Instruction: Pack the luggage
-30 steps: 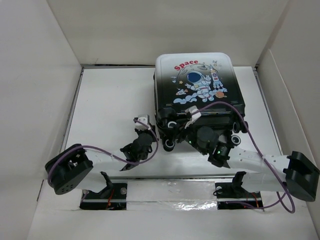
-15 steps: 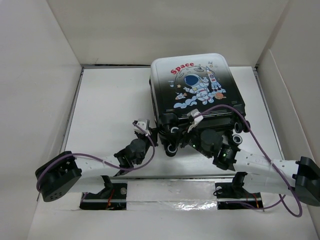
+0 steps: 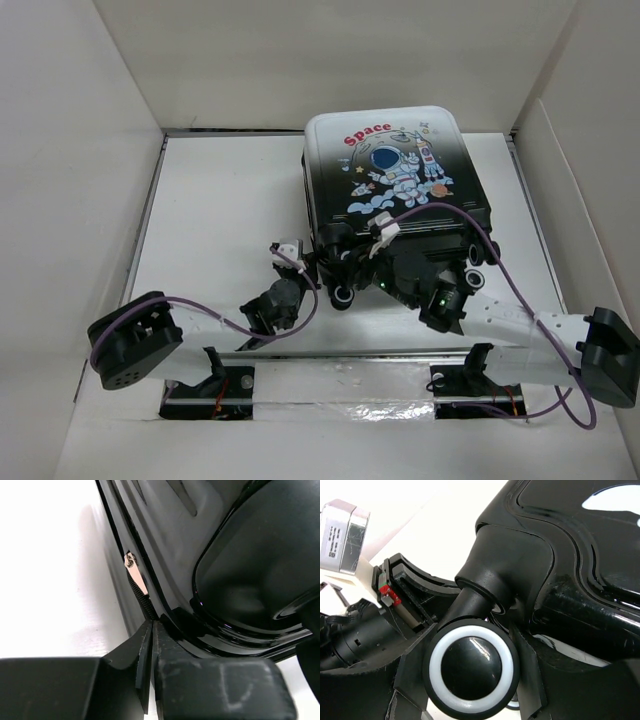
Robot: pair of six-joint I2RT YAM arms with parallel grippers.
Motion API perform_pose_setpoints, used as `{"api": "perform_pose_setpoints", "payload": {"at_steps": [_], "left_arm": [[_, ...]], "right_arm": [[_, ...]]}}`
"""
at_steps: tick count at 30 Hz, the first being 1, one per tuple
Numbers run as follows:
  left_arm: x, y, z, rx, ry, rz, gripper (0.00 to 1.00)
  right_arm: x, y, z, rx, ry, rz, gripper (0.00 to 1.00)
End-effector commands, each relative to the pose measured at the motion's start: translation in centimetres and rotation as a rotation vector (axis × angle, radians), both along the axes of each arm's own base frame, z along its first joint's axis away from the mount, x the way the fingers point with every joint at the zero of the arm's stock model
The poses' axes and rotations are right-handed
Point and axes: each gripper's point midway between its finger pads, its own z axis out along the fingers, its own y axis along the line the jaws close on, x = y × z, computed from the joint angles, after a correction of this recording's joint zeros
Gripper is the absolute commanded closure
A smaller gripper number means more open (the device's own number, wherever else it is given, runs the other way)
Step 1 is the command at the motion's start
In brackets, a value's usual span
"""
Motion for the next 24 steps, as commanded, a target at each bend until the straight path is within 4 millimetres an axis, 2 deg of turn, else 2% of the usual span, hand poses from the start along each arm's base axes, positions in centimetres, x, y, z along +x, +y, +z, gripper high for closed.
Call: {"api": "perform_pose_setpoints", "payload": {"at_steps": [1, 3, 9, 11, 12, 15, 16, 20, 22, 23, 24], "left_arm": [[-6.7, -7.4, -1.8, -0.031, 0.113, -0.429, 1.00], [-6.1, -6.0, -2.0, -0.052, 0.129, -0.343, 1.00], [-5.3, -2.4, -1.7, -0.081, 0.149, -0.186, 1.00], [-5.5, -1.9, -1.4, -0.091, 0.150, -0.190, 1.00], [-6.0, -2.0, -1.7, -0.087, 0.157, -0.223, 1.00], [-7.3, -3.0, -1.5, -0.085, 0.144, -0.321, 1.00], [-7.3, -3.2, -1.4, -0.085, 0.141, -0.325, 0.96], [-6.9, -4.3, -1.9, -0.047, 0.133, -0.342, 0.62], [-6.4, -4.9, -1.3, -0.046, 0.117, -0.334, 0.60], [-6.2, -5.0, -1.9, -0.019, 0.120, -0.323, 0.59], [-5.6, -5.2, -1.2, -0.025, 0.106, -0.295, 0.59]], "right_arm": [[-0.3, 2.8, 7.7, 0.196, -0.128, 0.106, 1.00], [0.7, 2.4, 7.7, 0.189, -0.130, 0.091, 1.00], [1.7, 3.1, 7.7, 0.173, -0.135, 0.099, 1.00], [2.3, 3.3, 7.5, 0.159, -0.136, 0.095, 1.00], [2.4, 3.5, 8.0, 0.165, -0.140, 0.098, 1.00], [2.8, 3.8, 7.8, 0.155, -0.140, 0.102, 1.00], [2.8, 4.0, 7.9, 0.161, -0.142, 0.107, 1.00], [2.7, 4.2, 7.9, 0.167, -0.137, 0.116, 1.00], [2.7, 4.1, 7.7, 0.164, -0.132, 0.116, 1.00], [2.6, 4.1, 7.7, 0.164, -0.132, 0.118, 1.00], [2.2, 4.3, 7.8, 0.167, -0.132, 0.145, 1.00]]}}
